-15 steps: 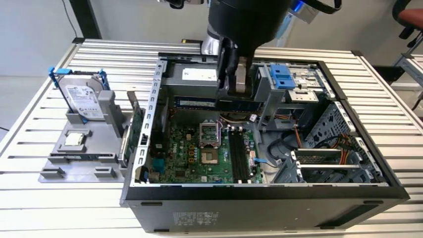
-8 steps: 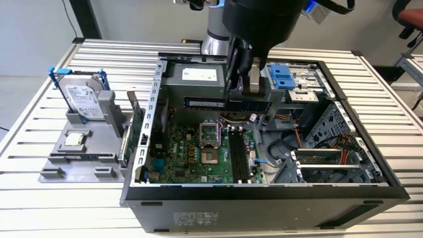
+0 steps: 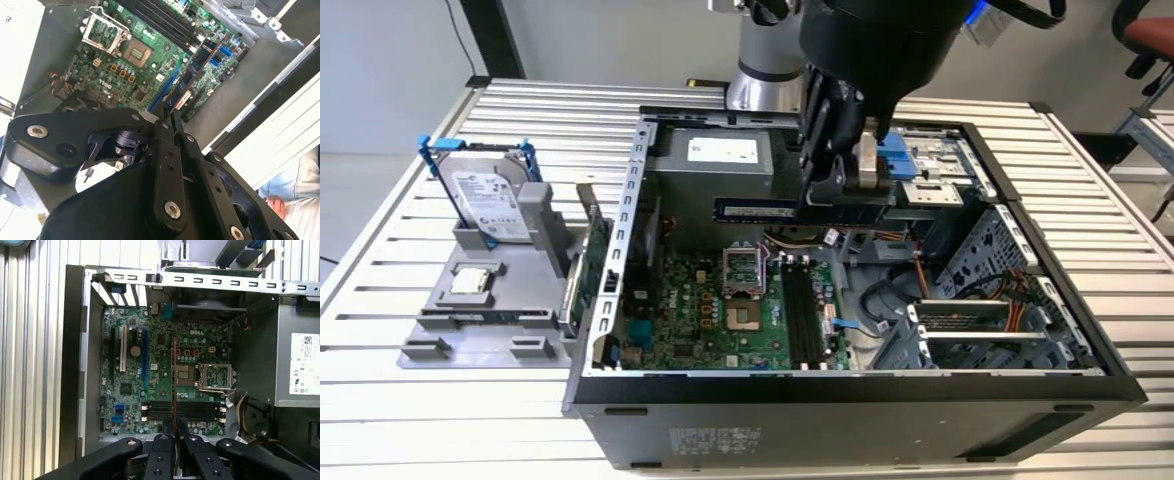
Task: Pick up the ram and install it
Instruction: 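Pick up the ram and move it above insertion slot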
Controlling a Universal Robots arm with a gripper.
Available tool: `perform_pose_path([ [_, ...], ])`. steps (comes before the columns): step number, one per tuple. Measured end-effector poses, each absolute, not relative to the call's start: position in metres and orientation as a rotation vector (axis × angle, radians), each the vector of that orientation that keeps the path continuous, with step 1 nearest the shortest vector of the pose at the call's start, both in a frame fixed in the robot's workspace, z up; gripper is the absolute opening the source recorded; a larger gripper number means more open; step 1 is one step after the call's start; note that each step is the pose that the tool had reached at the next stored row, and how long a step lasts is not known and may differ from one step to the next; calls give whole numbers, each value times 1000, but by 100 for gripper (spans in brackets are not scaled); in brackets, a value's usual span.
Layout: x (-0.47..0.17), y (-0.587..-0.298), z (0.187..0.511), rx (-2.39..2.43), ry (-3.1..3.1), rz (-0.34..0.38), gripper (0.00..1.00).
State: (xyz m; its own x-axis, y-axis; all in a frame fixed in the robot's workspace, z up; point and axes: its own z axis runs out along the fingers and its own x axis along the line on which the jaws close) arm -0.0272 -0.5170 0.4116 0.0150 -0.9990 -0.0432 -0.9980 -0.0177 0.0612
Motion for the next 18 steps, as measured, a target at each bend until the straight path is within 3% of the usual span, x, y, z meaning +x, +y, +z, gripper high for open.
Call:
perform_pose_path([
  [18, 8, -517, 412, 2262, -2156, -115, 0],
])
